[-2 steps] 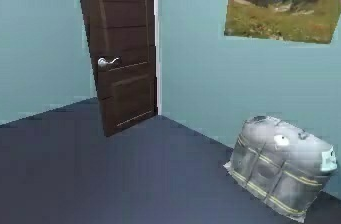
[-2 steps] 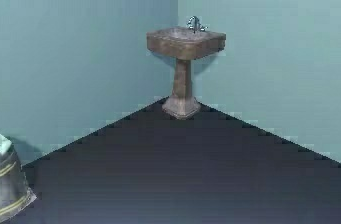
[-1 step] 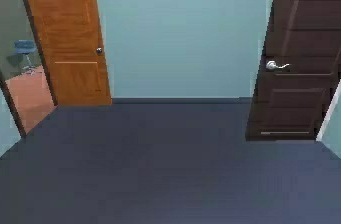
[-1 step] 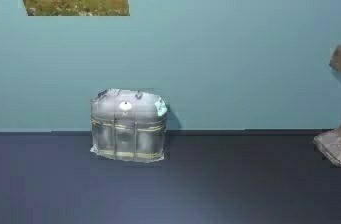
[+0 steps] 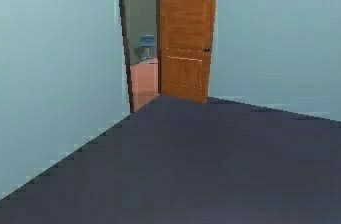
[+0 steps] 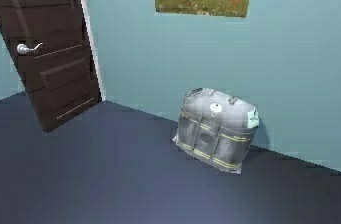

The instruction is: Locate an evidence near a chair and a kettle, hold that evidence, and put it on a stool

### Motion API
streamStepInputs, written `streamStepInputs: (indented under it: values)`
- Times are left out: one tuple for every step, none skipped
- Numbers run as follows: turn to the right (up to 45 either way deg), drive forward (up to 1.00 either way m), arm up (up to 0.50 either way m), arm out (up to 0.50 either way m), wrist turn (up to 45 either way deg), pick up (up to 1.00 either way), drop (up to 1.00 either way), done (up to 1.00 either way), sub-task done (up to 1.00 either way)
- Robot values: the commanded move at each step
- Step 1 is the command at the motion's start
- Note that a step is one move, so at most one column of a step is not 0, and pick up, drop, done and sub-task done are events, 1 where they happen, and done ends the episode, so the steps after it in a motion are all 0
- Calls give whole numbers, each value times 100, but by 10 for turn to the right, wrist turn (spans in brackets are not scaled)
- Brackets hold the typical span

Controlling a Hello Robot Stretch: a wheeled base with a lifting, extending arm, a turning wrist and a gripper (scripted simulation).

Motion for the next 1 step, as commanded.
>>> streamStepInputs:
  values:
    - [0,100,0,0,0,0,0,0,0]
